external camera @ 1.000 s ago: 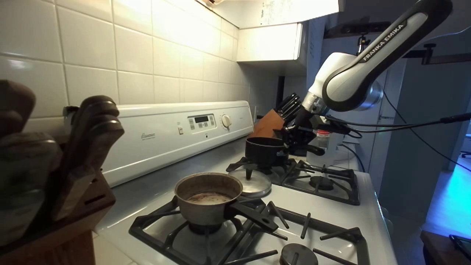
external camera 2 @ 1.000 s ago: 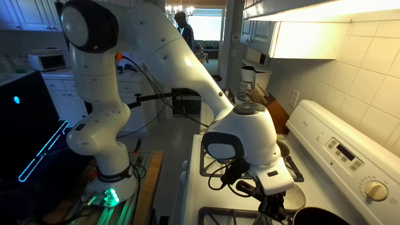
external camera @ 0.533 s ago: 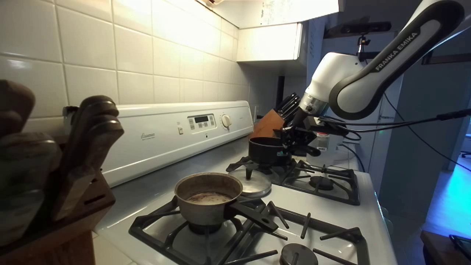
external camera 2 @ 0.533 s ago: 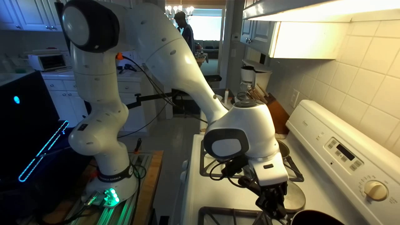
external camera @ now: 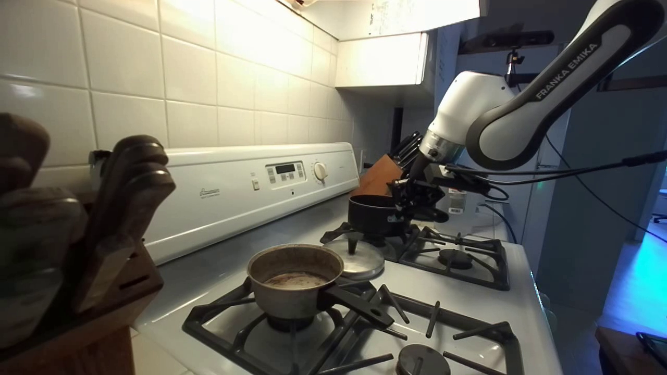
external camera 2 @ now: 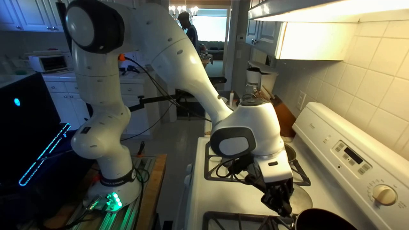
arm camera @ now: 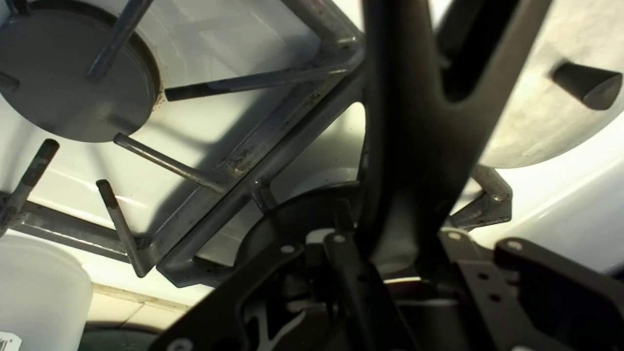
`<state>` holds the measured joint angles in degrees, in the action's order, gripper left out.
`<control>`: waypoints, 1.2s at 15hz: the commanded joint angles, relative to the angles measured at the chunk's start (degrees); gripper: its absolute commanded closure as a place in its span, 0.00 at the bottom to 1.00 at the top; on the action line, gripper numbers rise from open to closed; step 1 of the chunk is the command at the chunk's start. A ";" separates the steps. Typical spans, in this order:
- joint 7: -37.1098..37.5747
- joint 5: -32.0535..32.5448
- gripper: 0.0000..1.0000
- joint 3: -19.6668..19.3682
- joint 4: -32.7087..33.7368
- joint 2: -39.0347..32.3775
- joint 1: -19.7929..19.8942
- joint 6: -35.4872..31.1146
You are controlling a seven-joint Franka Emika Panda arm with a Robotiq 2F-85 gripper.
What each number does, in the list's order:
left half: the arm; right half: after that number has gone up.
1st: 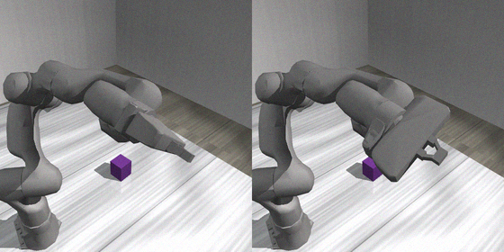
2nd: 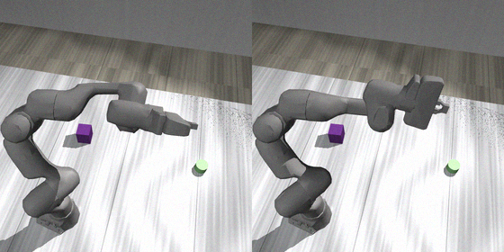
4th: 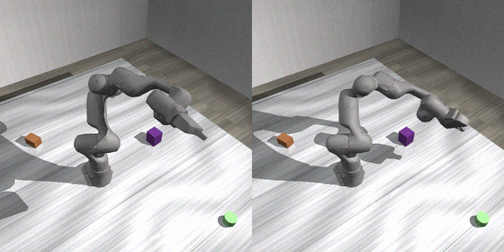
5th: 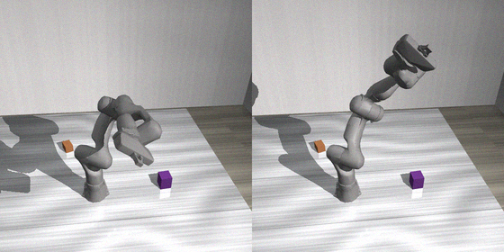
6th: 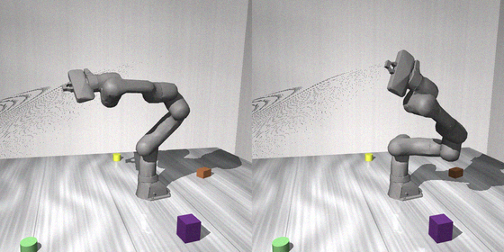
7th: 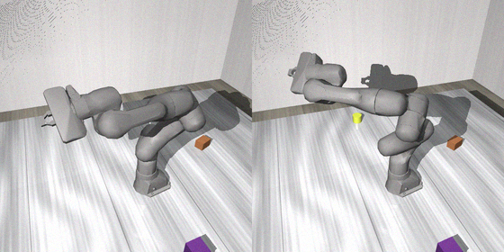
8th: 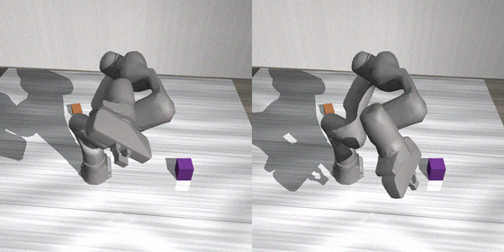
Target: Move the black pot to the top right stove plate
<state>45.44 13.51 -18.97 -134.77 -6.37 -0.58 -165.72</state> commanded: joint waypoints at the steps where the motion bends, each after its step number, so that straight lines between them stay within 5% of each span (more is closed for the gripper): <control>1: 2.03 1.10 0.92 -0.05 -0.10 0.86 -0.94 -0.26; 9: 0.65 0.77 0.92 0.04 0.01 -0.36 -0.63 -4.08; 10: 0.49 0.72 0.44 0.05 0.06 -0.49 -0.60 -4.37; 18: -0.59 5.53 0.00 -2.15 -1.33 1.15 -0.51 -8.18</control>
<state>45.11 15.20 -19.46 -134.73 -6.86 -0.97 -172.19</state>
